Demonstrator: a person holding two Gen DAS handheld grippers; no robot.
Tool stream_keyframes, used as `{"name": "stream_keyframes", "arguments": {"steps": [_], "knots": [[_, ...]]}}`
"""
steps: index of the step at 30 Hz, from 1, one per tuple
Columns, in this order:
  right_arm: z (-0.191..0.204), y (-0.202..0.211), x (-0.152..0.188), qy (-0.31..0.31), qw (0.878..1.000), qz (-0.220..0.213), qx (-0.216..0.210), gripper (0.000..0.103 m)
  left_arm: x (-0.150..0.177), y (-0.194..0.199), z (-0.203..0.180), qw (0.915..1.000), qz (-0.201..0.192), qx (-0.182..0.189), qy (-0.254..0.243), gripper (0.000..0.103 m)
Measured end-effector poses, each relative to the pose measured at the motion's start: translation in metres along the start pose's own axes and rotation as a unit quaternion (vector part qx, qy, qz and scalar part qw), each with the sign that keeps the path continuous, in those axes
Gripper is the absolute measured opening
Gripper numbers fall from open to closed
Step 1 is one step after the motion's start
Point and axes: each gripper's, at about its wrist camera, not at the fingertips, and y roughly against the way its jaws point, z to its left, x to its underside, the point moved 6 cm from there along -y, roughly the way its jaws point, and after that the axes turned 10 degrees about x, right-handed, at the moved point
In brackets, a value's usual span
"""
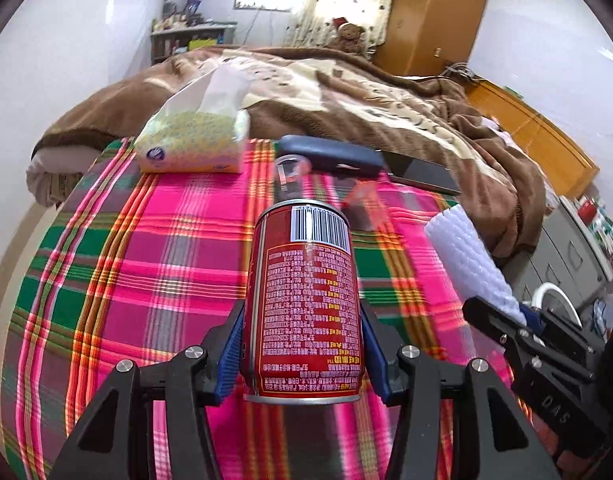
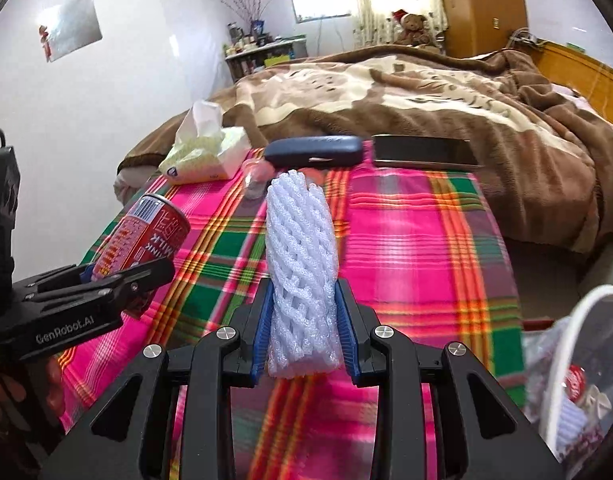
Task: Collect trash
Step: 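Carry the foam net and red can over the white wastebasket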
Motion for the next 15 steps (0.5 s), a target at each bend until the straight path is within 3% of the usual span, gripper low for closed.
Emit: {"name": "stream_keyframes", "arguments": {"steps": [15], "knots": [[-0.076, 0.044, 0.015, -0.056, 0.996, -0.034, 0.056, 0.031, 0.018, 0.007, -0.109, 0.9956, -0.009, 0.058, -0.073, 0.052]]}}
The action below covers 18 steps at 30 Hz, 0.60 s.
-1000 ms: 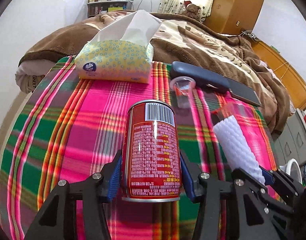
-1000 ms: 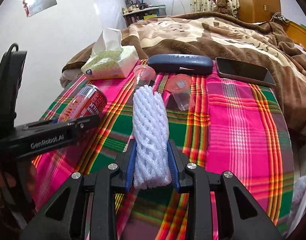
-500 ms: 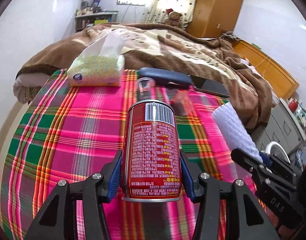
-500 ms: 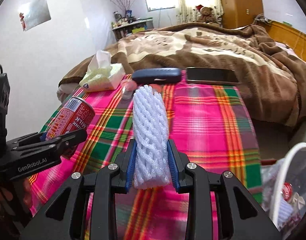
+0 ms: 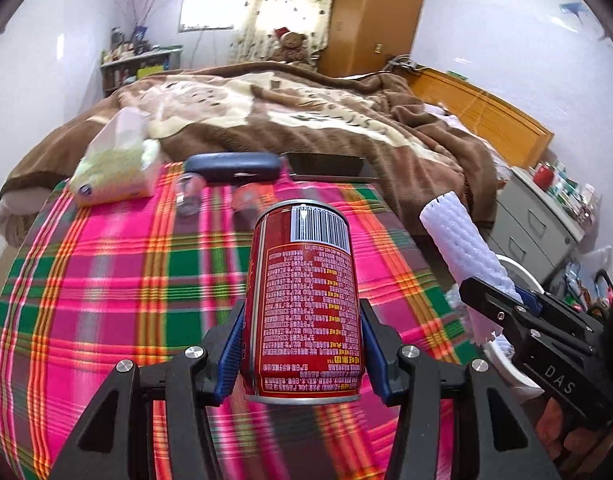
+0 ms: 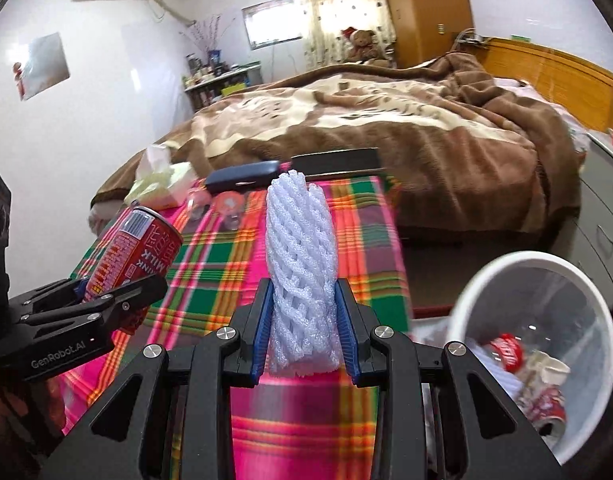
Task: Collect trash
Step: 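Carry the foam net and red can over the white wastebasket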
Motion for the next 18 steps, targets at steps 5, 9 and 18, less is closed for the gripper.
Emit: {"name": "stream_keyframes", "arguments": {"steps": [5, 9, 18], "knots": [[-0.031, 0.004, 0.003, -0.024, 0.999, -0.001, 0.022, 0.031, 0.000, -0.010, -0.040, 0.9994, 0.005, 0.017, -0.031, 0.052], [-0.056, 0.009, 0.004, -0.044, 0.998, -0.005, 0.045, 0.031, 0.002, -0.021, -0.070, 0.9982, 0.012, 0.032, -0.050, 0.052], [-0.105, 0.018, 0.014, -0.080, 0.993, -0.004, 0.088, 0.032, 0.002, -0.048, -0.135, 0.9935, 0.028, 0.067, -0.088, 0.052]]}}
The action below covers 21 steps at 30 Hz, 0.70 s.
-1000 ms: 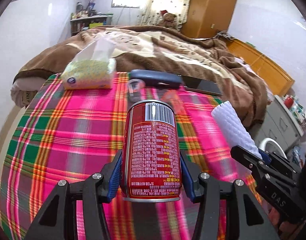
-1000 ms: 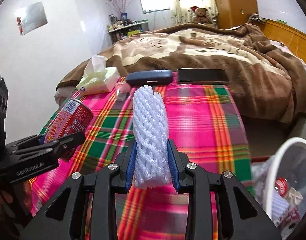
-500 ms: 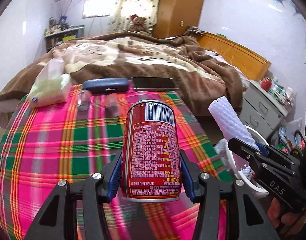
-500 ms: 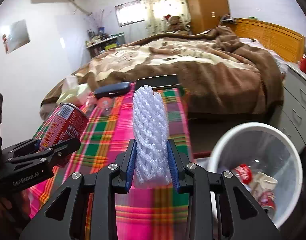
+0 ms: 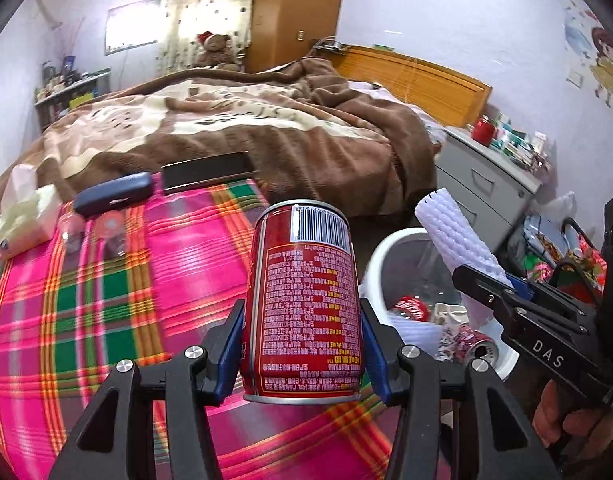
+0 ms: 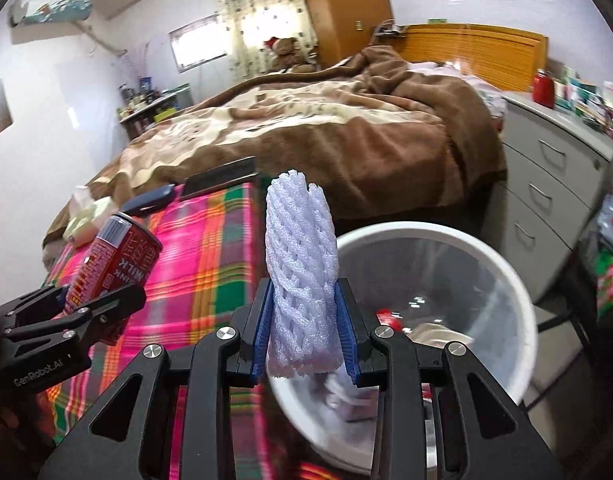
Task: Collect trash
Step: 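Carry the foam net and red can over the white wastebasket, then open both tools over the wastebasket to drop the net and can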
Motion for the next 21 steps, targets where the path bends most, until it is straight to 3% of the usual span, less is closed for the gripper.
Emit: {"name": "stream_keyframes", "arguments": {"steps": [13, 21], "knots": [[-0.071, -0.012, 0.020, -0.033, 0.995, 0.048, 0.078, 0.032, 0.003, -0.064, -0.073, 0.9965, 0.046, 0.059, -0.037, 0.052], [-0.091, -0.016, 0.026, -0.045, 0.993, 0.065, 0.088, 0.032, 0.010, -0.087, -0.093, 0.9944, 0.067, 0.066, -0.048, 0.052]]}}
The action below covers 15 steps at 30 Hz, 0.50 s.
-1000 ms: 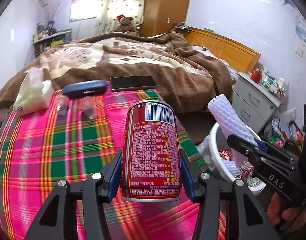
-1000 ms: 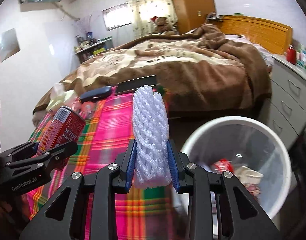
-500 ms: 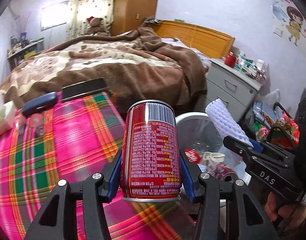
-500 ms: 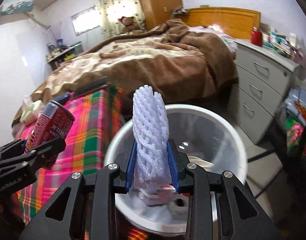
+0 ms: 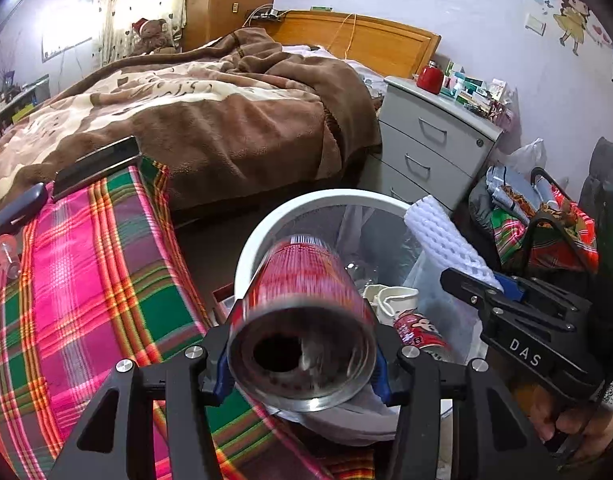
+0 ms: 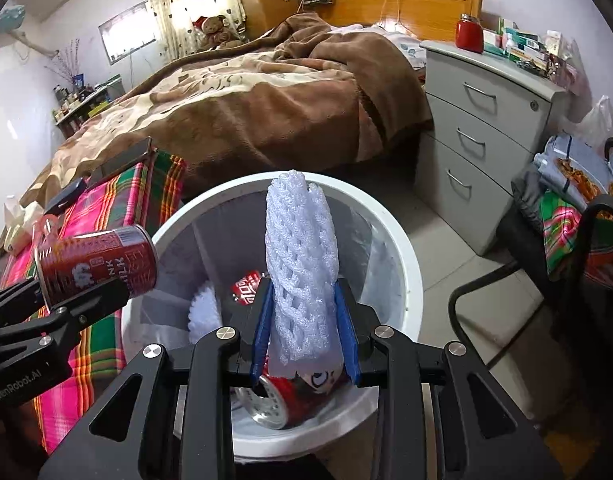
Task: Collect trash
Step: 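Open both tools over the wastebasket to drop the net and can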
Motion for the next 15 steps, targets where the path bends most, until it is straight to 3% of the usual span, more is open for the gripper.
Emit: {"name": "stream_keyframes", "arguments": {"steps": [10, 13, 15], "knots": [[-0.0063, -0.0073, 0.0036, -0.004, 1.000, 0.016, 0.001, 0.035, -0.0042, -0.0074, -0.0049, 1.0000, -0.003, 0.001, -0.002, 0.055], [-0.0085, -0.0082, 0.0041, -0.007, 1.000, 0.018, 0.004, 0.044, -0.0067, -0.0056, -0.0039, 0.9999, -0.008, 0.010, 0.007, 0.067], [-0.0098, -0.0073, 0.0041, -0.008, 1.000, 0.017, 0.002, 0.057, -0.0074, -0.0037, -0.0019, 0.9998, -0.010, 0.012, 0.013, 0.067]]}}
